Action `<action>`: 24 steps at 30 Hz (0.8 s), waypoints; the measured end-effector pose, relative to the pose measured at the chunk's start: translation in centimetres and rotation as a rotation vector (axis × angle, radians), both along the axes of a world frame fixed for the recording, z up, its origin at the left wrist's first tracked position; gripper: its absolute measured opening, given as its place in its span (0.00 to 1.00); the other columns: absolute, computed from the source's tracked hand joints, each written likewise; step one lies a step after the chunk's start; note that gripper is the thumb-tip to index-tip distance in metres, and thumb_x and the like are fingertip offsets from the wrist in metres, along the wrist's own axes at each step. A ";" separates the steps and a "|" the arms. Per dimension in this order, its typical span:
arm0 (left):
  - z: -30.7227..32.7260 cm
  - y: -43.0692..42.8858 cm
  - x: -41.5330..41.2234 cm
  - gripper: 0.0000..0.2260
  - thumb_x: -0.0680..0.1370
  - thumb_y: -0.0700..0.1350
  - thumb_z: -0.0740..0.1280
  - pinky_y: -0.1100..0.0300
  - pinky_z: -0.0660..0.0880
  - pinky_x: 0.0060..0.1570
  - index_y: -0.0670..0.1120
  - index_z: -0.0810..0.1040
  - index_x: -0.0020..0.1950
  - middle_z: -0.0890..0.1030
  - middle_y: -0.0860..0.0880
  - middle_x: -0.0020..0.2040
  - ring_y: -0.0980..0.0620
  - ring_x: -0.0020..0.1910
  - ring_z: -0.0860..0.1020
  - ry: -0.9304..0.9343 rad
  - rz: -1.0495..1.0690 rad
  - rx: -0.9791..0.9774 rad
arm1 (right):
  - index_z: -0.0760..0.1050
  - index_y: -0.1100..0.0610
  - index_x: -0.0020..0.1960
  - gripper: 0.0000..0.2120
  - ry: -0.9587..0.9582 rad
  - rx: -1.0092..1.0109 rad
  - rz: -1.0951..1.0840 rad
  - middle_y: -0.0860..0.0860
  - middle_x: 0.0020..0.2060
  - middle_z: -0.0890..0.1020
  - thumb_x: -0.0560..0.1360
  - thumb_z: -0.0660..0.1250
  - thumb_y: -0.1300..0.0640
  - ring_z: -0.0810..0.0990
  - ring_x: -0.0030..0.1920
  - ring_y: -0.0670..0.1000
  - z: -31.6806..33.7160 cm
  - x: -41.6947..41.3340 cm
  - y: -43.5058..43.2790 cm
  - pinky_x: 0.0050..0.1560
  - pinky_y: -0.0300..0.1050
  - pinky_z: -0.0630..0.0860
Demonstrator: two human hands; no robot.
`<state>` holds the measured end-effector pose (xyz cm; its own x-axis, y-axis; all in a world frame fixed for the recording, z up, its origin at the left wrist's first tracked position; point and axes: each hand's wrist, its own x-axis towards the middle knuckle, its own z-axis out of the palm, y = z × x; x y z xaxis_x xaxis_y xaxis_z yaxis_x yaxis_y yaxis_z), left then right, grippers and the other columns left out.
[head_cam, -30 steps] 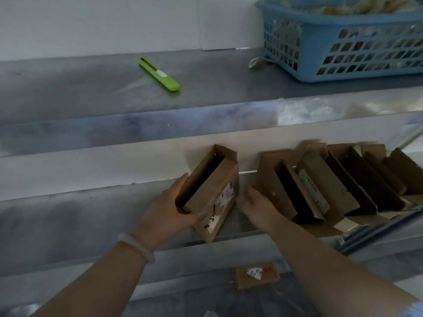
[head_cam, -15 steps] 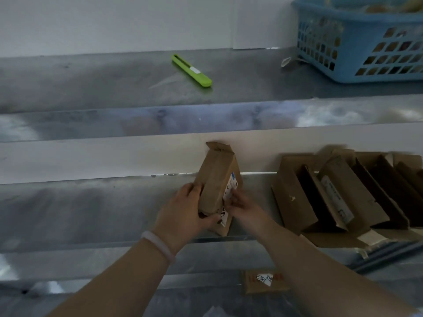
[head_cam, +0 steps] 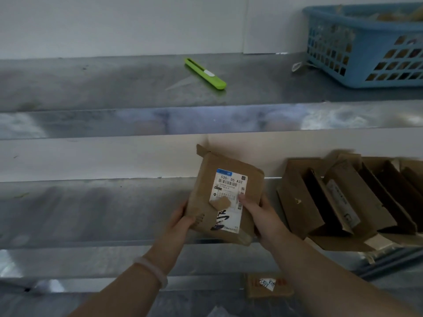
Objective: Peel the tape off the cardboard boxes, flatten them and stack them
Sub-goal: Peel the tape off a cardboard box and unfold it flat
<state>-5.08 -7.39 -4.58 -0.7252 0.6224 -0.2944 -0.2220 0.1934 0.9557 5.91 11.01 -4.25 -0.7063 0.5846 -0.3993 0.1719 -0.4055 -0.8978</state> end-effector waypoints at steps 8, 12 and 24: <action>2.1 -0.5 -1.5 0.34 0.75 0.47 0.69 0.57 0.64 0.66 0.51 0.55 0.76 0.61 0.49 0.71 0.51 0.71 0.62 0.507 0.397 -0.203 | 0.46 0.33 0.75 0.44 -0.072 1.187 0.388 0.41 0.71 0.58 0.71 0.73 0.45 0.64 0.67 0.45 6.1 -1.8 1.3 0.67 0.45 0.68; 4.2 -0.6 -2.4 0.28 0.74 0.59 0.62 0.71 0.58 0.64 0.58 0.59 0.73 0.62 0.59 0.69 0.65 0.67 0.60 0.725 0.209 -0.104 | 0.41 0.35 0.76 0.43 -0.166 1.648 0.613 0.45 0.76 0.52 0.72 0.67 0.38 0.57 0.74 0.51 7.2 -3.6 1.2 0.73 0.58 0.60; 3.1 -0.9 -4.0 0.06 0.75 0.41 0.70 0.76 0.72 0.34 0.47 0.80 0.50 0.81 0.58 0.40 0.69 0.35 0.79 0.302 0.217 -0.034 | 0.62 0.41 0.74 0.34 -0.304 1.790 0.601 0.53 0.71 0.68 0.71 0.70 0.42 0.68 0.69 0.60 2.3 -6.3 -2.0 0.66 0.59 0.66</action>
